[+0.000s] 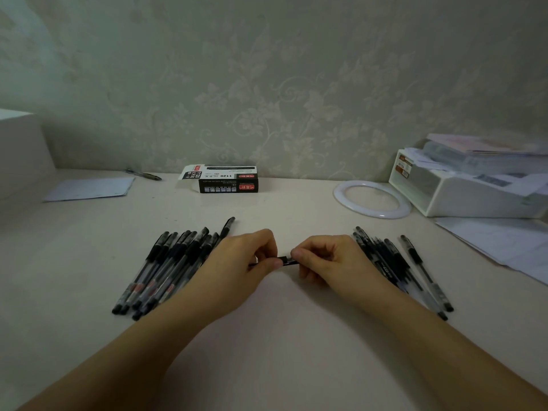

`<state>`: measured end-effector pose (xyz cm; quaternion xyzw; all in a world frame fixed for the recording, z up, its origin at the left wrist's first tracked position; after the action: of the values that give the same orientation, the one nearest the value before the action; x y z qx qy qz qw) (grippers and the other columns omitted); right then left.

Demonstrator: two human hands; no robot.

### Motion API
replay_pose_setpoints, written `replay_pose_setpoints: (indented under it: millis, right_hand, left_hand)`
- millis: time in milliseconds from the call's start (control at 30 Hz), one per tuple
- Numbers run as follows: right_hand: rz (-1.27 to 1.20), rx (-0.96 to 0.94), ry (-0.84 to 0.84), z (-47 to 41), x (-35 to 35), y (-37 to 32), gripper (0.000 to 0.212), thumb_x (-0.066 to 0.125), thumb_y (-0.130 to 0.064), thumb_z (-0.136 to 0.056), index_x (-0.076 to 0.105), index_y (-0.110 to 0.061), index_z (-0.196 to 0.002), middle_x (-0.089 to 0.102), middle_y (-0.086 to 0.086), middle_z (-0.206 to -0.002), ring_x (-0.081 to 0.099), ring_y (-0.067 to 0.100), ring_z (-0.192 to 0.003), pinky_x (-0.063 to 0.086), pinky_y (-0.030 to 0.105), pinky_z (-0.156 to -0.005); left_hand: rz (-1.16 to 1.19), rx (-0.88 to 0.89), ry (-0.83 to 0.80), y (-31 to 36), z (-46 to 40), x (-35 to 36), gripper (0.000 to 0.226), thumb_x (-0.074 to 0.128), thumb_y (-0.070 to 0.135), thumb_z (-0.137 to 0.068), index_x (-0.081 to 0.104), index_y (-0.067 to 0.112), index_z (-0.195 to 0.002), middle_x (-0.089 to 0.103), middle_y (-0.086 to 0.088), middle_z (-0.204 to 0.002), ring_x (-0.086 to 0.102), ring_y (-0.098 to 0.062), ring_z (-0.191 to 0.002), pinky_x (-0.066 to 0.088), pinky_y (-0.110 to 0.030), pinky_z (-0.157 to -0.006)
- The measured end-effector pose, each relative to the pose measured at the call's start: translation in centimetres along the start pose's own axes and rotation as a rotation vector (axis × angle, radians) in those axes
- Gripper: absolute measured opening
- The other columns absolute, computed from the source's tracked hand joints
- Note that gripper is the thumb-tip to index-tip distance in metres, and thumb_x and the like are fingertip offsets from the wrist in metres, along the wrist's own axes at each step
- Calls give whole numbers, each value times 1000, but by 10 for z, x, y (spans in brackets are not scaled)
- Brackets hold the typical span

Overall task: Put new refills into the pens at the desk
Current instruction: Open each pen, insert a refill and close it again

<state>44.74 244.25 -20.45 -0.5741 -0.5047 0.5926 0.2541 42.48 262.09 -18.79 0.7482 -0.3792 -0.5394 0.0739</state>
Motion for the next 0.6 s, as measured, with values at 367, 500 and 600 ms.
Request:
replay_pose_setpoints:
  millis: [367,500,600]
  right_hand:
    - [-1,16,2,-1,2,-2,19,65,-33,-93,74,-25,-77,71,-3,-68,60,3,-60,45,16,-58]
    - [-11,-29,42,-3,6,-1,17,64,-31,-94,74,-22,-83,70,-3,-69,59,2,-59,44,12,-57]
    - [-27,-59,145,-5,6,0,10,63,-33,-93,71,-27,-94,72,-5,-75,62,4,-59,50,18,-60]
  left_hand:
    - [-16,29,44,0,0,-2,12,64,29,-89,58,22,-81,58,11,-69,53,-5,-68,37,-12,-59]
    - [-28,41,74,-1,-1,-5,13,65,29,-88,56,23,-81,56,14,-69,54,-4,-70,38,-10,-61]
    - [-97,31,186,-2,-2,-12,12,63,28,-88,54,23,-82,52,12,-76,51,-2,-68,36,-12,-59]
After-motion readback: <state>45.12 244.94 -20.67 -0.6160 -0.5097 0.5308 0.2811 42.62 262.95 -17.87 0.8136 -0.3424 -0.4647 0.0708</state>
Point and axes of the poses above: each hand's wrist, its own z-axis away from the middle knuckle, its own x-axis out of the palm, y = z × x, the point moved 3 cm from there along -z, towards the middle knuckle
